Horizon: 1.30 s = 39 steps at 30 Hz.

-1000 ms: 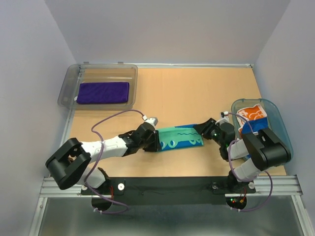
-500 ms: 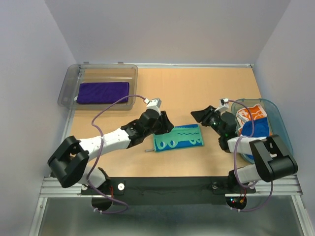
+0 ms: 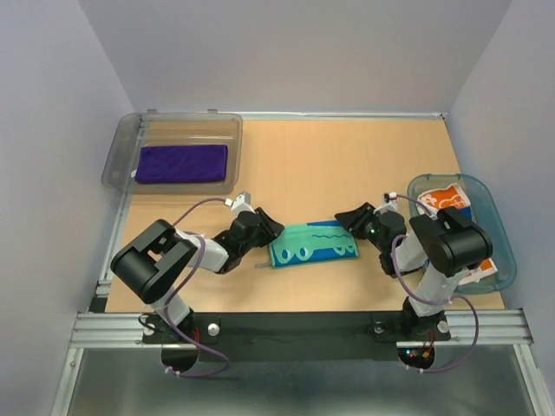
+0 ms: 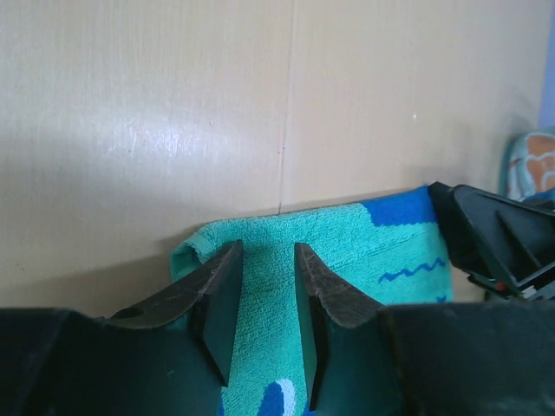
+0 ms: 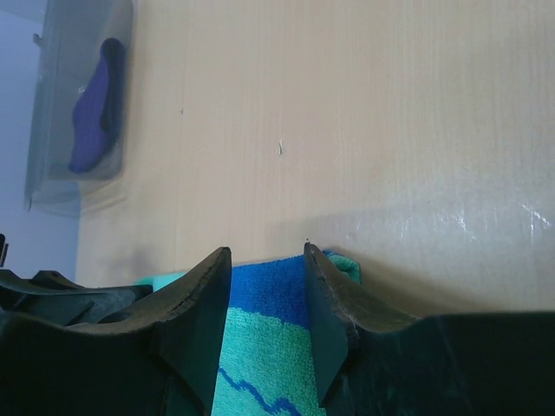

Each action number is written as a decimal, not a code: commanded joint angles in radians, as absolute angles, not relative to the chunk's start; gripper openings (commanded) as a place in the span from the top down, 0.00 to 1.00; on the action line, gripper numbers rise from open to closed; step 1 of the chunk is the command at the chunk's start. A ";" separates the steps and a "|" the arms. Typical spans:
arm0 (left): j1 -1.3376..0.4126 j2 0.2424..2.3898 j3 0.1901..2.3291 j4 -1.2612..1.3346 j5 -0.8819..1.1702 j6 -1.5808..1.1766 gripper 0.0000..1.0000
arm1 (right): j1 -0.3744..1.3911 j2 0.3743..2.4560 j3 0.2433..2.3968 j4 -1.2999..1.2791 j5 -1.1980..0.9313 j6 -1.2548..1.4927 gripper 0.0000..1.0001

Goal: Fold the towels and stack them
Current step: Fold the towel, then neatly place the folded towel into the bin

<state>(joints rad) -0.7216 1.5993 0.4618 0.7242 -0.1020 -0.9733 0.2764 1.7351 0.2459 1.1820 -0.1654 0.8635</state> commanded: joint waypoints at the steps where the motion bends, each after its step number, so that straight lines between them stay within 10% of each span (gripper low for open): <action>1: -0.716 1.615 0.379 0.827 -0.130 -1.049 0.58 | 0.281 1.752 0.193 1.269 -0.080 0.856 0.55; 10: -0.706 1.269 0.489 0.450 -0.279 -0.884 0.48 | 0.282 1.392 0.325 0.746 -0.107 0.572 0.51; 20: -0.502 1.040 0.728 -0.070 -0.235 -0.586 0.01 | 0.530 1.255 0.684 0.065 -0.066 0.239 0.32; 39: -0.250 0.956 0.716 -0.201 -0.117 -0.328 0.03 | 1.140 1.825 1.262 -0.460 0.250 0.156 0.36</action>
<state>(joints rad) -0.2581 0.9737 0.7212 -0.2123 -0.1242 -0.3729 1.1152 1.7939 1.1835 -0.3523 0.1604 0.1604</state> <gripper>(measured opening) 0.974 0.653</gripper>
